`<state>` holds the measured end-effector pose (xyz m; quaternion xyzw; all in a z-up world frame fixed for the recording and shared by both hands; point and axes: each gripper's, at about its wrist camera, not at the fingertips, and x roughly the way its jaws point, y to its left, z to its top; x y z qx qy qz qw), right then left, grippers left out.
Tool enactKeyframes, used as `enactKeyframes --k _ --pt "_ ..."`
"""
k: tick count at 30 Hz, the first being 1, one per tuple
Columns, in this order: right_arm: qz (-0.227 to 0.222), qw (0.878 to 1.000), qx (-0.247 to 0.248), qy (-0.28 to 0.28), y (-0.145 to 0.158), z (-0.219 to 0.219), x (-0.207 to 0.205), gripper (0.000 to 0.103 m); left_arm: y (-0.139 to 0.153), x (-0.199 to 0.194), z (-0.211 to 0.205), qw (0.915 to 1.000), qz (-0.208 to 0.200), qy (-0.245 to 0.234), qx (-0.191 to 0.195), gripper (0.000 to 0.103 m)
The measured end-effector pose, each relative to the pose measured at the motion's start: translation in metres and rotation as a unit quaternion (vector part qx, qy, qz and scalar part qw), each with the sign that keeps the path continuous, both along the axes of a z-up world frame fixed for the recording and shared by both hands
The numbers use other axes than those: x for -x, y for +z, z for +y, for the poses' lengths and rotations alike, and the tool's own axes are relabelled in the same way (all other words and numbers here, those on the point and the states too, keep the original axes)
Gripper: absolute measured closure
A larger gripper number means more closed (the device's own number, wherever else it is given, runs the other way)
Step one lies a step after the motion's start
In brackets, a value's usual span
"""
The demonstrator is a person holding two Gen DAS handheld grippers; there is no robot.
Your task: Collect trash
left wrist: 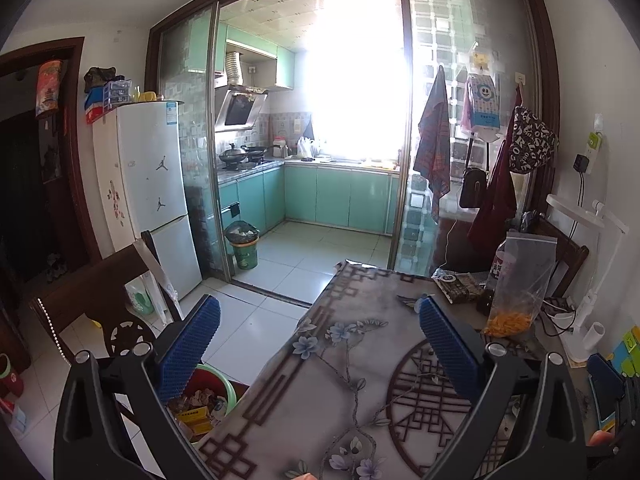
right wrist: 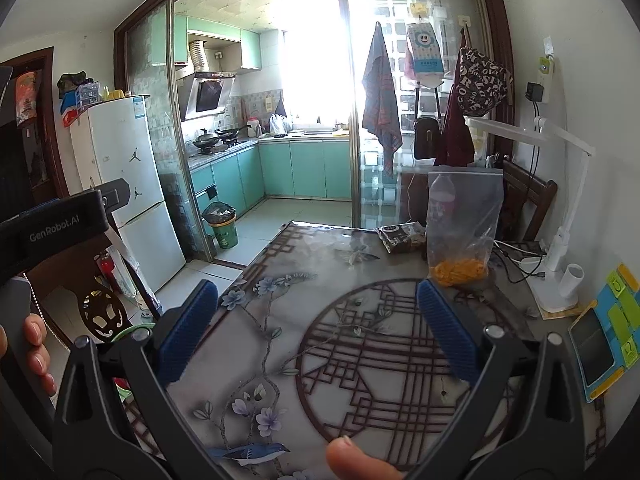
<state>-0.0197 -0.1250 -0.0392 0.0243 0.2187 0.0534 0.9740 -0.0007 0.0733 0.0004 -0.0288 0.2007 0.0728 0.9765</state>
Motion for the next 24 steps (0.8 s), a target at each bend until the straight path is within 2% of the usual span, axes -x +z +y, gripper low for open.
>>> enactKeyframes --k 24 --pt "0.017 1.000 0.010 0.000 -0.009 -0.001 -0.005 0.004 -0.012 -0.013 0.000 0.9995 0.028 0.002 0.013 0.008"
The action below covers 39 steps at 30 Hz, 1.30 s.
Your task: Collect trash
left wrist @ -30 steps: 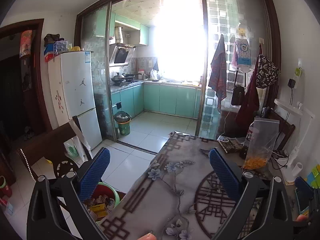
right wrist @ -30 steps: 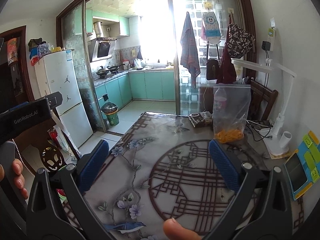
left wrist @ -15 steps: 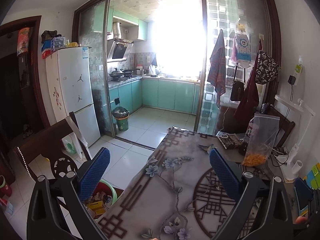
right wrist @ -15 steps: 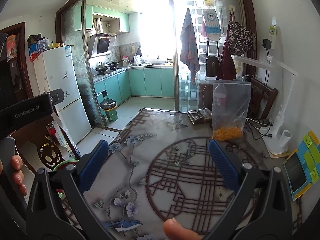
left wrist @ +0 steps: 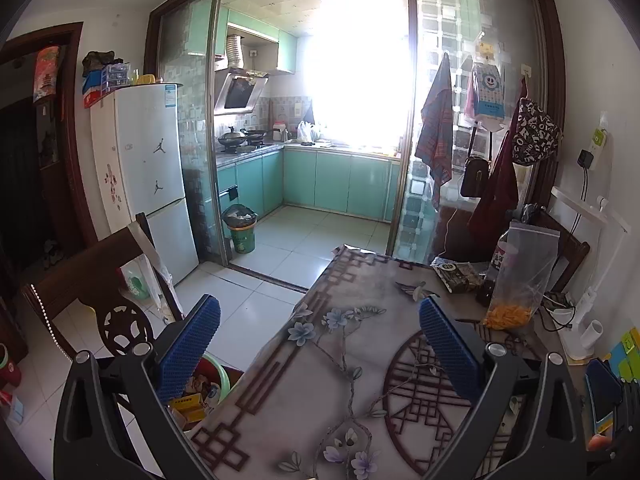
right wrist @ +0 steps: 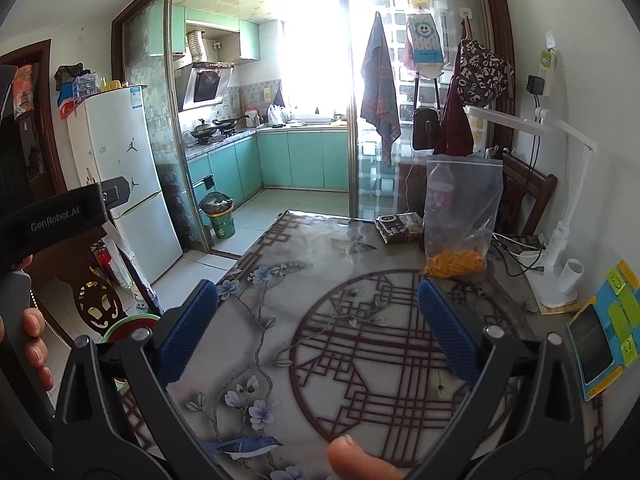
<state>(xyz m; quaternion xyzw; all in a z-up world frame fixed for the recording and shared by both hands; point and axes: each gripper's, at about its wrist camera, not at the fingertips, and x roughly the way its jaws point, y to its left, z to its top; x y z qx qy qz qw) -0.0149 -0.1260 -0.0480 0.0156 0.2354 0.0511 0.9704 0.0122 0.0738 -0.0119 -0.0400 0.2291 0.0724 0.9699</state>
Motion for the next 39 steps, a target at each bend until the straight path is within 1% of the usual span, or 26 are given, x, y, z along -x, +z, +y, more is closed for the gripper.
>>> enactKeyframes --k 5,10,20,27,31,35,37,39 --pt "-0.001 1.000 0.004 0.001 0.001 0.000 0.001 0.004 -0.004 -0.003 0.000 0.9999 0.009 0.000 0.010 0.008" --pt "-0.001 1.000 -0.003 -0.004 0.002 -0.003 0.000 0.004 -0.004 -0.003 0.000 1.0000 0.007 0.000 0.007 0.008" --pt "-0.001 1.000 -0.001 0.001 0.002 -0.001 0.000 0.004 -0.005 -0.001 0.000 0.9999 0.007 0.008 0.005 0.008" --pt "-0.001 1.000 -0.001 -0.001 0.002 -0.003 0.001 0.004 -0.003 -0.001 -0.005 1.0000 0.007 0.003 0.005 0.008" --pt "0.002 1.000 0.000 -0.005 0.000 -0.004 0.000 0.004 -0.002 -0.001 -0.003 0.9999 0.005 0.005 0.013 0.008" --pt "0.007 1.000 -0.008 -0.006 -0.002 -0.005 -0.002 0.004 -0.003 -0.002 0.000 0.9999 0.008 0.009 0.008 0.008" --pt "0.007 1.000 -0.007 -0.005 -0.003 -0.005 -0.001 0.004 -0.004 -0.001 -0.002 0.9999 0.007 0.000 0.009 0.008" --pt "0.012 1.000 0.004 -0.005 -0.007 -0.009 -0.001 0.004 -0.009 -0.002 -0.006 0.9997 0.010 -0.021 0.011 0.008"
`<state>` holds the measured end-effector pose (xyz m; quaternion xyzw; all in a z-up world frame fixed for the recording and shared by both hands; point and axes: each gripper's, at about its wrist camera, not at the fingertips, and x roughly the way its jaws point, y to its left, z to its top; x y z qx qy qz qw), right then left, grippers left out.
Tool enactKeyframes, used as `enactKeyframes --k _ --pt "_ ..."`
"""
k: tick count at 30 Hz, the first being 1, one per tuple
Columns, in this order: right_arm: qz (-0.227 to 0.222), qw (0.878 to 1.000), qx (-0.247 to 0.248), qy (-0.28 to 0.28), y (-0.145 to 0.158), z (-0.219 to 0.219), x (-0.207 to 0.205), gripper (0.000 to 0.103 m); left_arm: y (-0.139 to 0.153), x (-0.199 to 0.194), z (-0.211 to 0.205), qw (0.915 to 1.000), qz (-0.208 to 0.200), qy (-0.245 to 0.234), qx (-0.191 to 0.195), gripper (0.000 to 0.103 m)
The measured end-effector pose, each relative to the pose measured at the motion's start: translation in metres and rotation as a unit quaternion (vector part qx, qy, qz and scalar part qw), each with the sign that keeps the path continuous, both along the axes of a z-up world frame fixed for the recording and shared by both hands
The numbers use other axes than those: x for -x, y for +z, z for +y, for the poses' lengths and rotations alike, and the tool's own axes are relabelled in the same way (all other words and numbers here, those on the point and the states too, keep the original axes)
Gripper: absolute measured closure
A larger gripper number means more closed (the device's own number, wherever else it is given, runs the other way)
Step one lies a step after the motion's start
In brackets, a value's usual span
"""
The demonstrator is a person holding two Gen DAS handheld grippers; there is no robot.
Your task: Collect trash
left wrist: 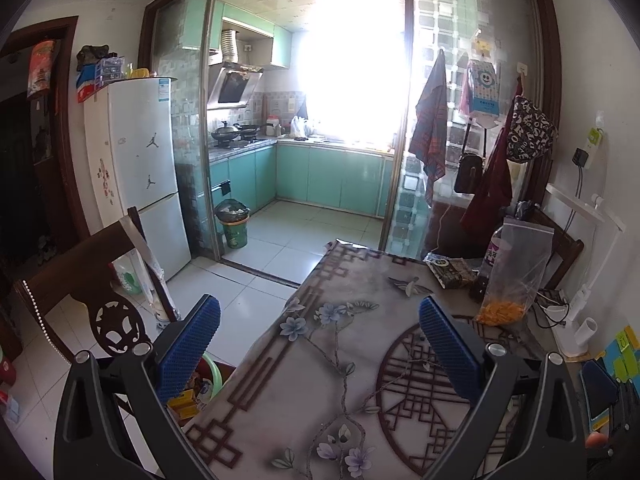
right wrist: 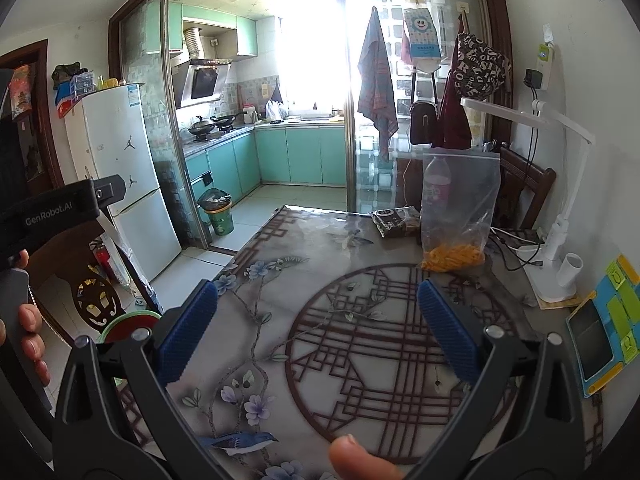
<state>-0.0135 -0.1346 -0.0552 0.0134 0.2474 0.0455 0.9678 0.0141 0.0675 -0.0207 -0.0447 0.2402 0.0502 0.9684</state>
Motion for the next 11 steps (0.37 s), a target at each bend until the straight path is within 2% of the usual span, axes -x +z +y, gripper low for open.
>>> enactKeyframes --k 2,4,7,9,11 --pt "0.013 1.000 0.017 -0.014 -0.010 -0.010 -0.001 0.004 -0.014 -0.006 -0.006 0.9997 0.017 -0.016 0.004 0.008" --pt "0.047 0.998 0.029 -0.037 -0.034 -0.031 -0.004 0.004 -0.042 -0.017 -0.009 0.9987 0.044 -0.023 0.009 0.008" --pt "0.113 0.989 0.053 -0.081 -0.086 -0.064 -0.010 0.004 -0.106 -0.037 -0.013 0.9941 0.097 -0.043 0.024 0.008" --pt "0.165 0.977 0.067 -0.115 -0.131 -0.091 -0.016 0.004 -0.157 -0.050 -0.020 0.9896 0.135 -0.047 0.013 0.008" --pt "0.204 0.966 0.066 -0.144 -0.176 -0.122 -0.021 0.004 -0.207 -0.063 -0.024 0.9824 0.177 -0.056 0.021 0.008"
